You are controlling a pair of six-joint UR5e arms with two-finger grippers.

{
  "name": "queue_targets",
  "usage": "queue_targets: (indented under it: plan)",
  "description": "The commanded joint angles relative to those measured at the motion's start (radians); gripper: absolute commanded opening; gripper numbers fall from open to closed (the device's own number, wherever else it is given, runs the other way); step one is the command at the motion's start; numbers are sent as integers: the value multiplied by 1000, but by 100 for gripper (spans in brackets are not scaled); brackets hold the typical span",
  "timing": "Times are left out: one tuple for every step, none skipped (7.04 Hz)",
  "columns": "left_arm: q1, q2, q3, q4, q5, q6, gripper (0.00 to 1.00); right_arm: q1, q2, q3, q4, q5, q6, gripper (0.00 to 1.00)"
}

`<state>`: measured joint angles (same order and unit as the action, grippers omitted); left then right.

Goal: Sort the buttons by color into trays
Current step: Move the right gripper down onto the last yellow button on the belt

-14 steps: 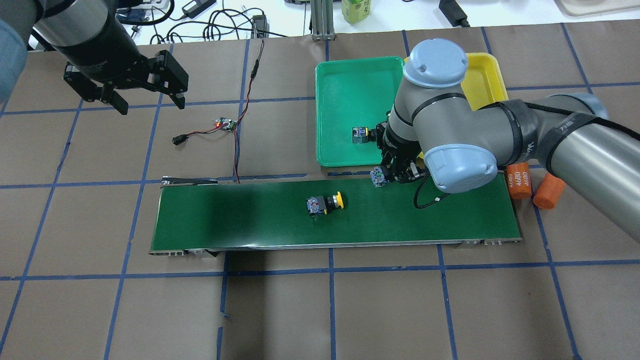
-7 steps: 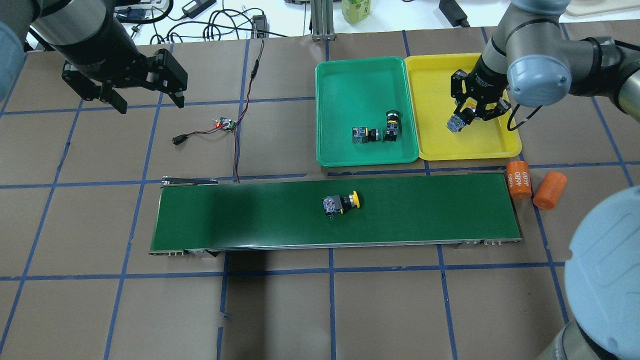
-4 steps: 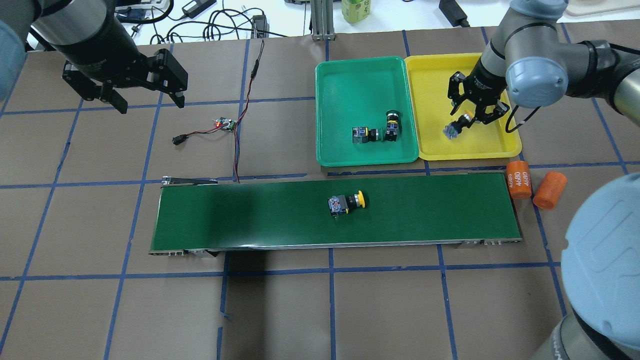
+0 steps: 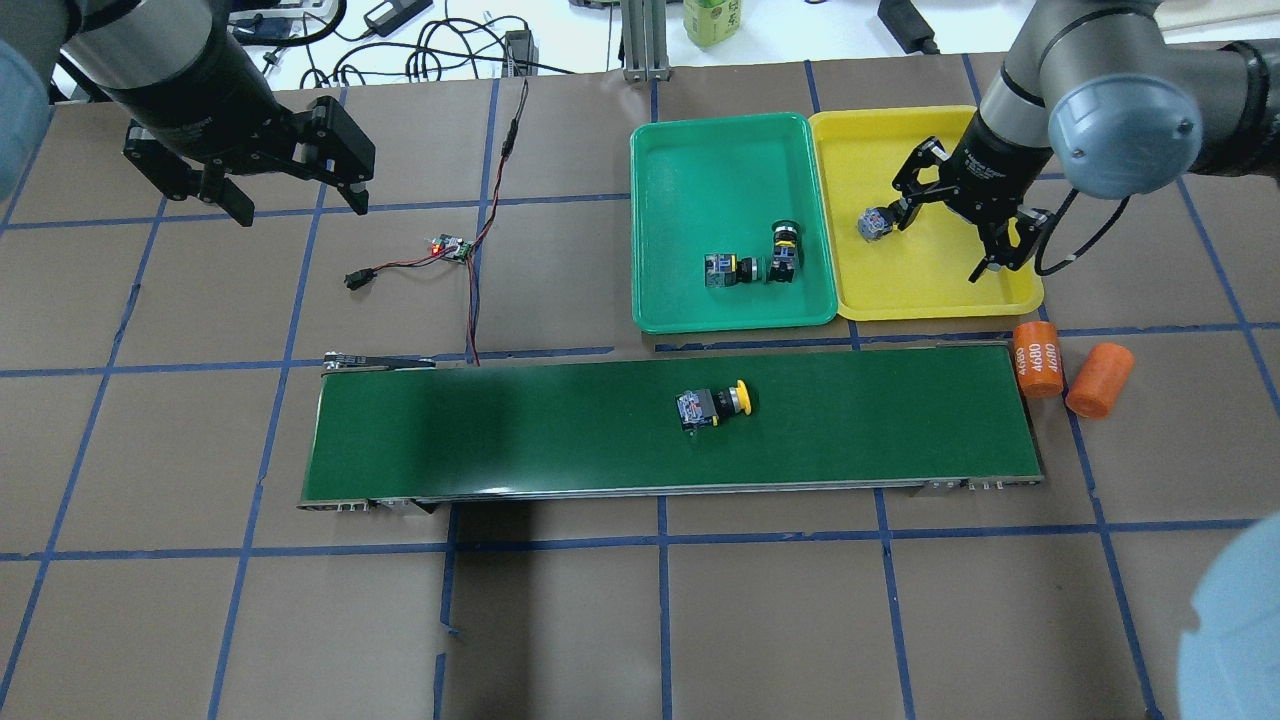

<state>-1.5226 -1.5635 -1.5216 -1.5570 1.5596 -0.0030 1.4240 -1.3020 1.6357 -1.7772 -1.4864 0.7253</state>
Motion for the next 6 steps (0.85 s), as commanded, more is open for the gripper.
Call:
queue_targets:
  plan:
    - [1,-1,-2,0,0,0,100,48,-170,100,62,6,91,100]
    - [-1,0,-2,0,0,0,100,67,-253,192,44,12,142,100]
    - [-1,-1,-2,0,0,0,100,85,-302,258,38,15,217,100]
    - [-1,-1,-2,0,0,0,100,110,-303,304,-35,15,265,100]
    - [-1,-1,-2,0,0,0,100,142,-301,352,-115,17,329,100]
    - [-1,-1,-2,0,0,0,100,168,-292,384,-190,18,365,100]
